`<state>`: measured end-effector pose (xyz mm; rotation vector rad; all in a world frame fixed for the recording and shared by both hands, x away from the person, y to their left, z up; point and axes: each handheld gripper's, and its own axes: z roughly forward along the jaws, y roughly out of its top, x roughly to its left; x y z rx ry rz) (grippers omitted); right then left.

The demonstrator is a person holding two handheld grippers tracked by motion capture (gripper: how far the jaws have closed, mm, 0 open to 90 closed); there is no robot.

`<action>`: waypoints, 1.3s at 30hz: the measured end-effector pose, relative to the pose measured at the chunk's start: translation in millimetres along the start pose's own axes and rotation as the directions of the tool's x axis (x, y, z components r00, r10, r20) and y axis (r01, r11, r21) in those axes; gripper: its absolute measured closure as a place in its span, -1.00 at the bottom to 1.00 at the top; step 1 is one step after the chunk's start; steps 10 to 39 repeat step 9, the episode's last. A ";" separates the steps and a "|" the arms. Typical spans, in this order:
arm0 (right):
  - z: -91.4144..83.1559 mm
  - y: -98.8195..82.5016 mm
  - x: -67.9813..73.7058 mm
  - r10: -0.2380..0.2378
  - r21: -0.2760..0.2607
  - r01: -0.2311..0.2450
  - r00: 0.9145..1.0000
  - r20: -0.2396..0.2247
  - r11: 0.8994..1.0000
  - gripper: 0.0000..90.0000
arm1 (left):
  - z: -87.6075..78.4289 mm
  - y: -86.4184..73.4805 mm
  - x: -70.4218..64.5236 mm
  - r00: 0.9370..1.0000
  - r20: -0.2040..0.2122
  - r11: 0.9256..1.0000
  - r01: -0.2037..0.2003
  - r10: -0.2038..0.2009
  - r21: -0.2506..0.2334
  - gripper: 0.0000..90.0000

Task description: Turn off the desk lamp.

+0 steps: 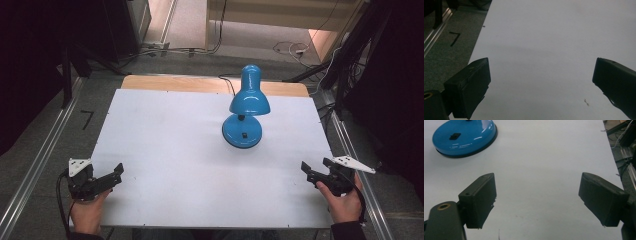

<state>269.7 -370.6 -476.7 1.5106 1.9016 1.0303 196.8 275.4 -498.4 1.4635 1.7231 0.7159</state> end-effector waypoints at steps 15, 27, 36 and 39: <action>11.2 -18.0 -18.4 -0.010 0.053 0.005 0.994 0.107 0.999 -0.73 | 2.9 -0.8 -3.1 1.000 -0.006 1.000 -0.014 0.014 0.011 -0.95; 11.2 -18.0 -18.4 -0.010 0.053 0.005 0.994 0.107 0.999 -0.73 | 2.9 -0.8 -3.1 1.000 -0.006 1.000 -0.014 0.014 0.011 -0.95; 11.2 -18.0 -18.4 -0.010 0.053 0.005 0.994 0.107 0.999 -0.73 | 2.9 -0.8 -3.1 1.000 -0.006 1.000 -0.014 0.014 0.011 -0.95; 11.2 -18.0 -18.4 -0.010 0.053 0.005 0.994 0.107 0.999 -0.73 | 2.9 -0.8 -3.1 1.000 -0.006 1.000 -0.014 0.014 0.011 -0.95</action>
